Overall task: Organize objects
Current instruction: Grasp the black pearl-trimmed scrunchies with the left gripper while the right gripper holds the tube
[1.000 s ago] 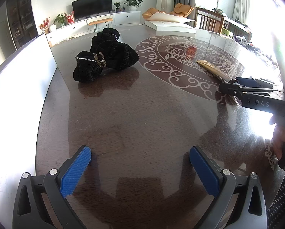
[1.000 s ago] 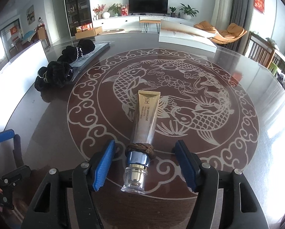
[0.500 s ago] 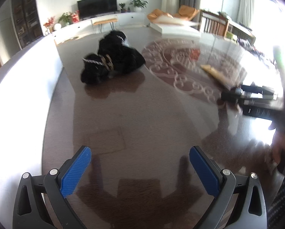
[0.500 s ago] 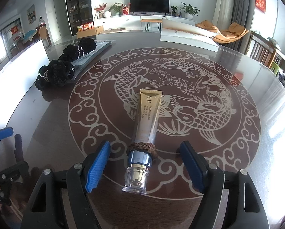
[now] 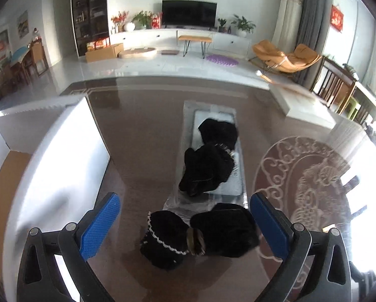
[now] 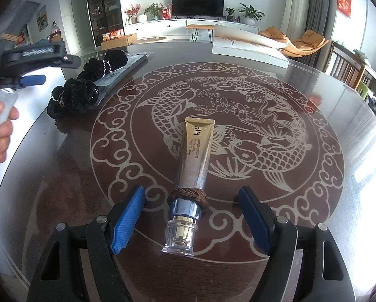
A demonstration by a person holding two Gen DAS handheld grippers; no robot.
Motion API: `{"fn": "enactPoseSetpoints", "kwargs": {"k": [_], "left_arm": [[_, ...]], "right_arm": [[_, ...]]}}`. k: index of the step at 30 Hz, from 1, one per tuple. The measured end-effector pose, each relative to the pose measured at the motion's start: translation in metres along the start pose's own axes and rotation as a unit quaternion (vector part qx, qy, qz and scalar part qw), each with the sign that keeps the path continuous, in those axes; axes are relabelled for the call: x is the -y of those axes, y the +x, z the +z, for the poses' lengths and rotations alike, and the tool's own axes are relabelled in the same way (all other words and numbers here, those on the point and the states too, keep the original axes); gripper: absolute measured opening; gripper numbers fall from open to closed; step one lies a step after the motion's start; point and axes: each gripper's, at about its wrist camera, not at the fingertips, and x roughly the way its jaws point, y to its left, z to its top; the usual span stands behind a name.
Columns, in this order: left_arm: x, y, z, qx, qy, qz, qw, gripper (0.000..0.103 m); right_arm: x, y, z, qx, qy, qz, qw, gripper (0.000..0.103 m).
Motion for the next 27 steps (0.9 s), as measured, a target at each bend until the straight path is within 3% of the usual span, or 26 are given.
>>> {"fn": "enactPoseSetpoints", "kwargs": {"k": [3, 9, 13, 18, 27], "left_arm": [[-0.005, 0.019, -0.021, -0.033, 0.002, 0.005, 0.9994, 0.103], [-0.013, -0.013, -0.070, -0.030, 0.024, -0.012, 0.9992, 0.103], [-0.009, -0.025, -0.080, -0.024, 0.057, -0.002, 0.9981, 0.103], [-0.001, -0.023, -0.082, -0.035, 0.063, -0.042, 0.9965, 0.103], [0.017, -0.028, -0.081, -0.021, 0.085, -0.113, 0.9898, 0.103]], "right_arm": [[0.000, 0.000, 0.000, 0.000, 0.000, 0.000, 1.000, 0.077], [0.000, 0.000, 0.000, 0.000, 0.000, 0.000, 1.000, 0.077], [0.000, 0.000, 0.000, 0.000, 0.000, 0.000, 1.000, 0.077], [0.000, 0.000, 0.000, 0.000, 0.000, 0.000, 1.000, 0.077], [0.000, 0.000, 0.000, 0.000, 0.000, 0.000, 1.000, 0.077]]}}
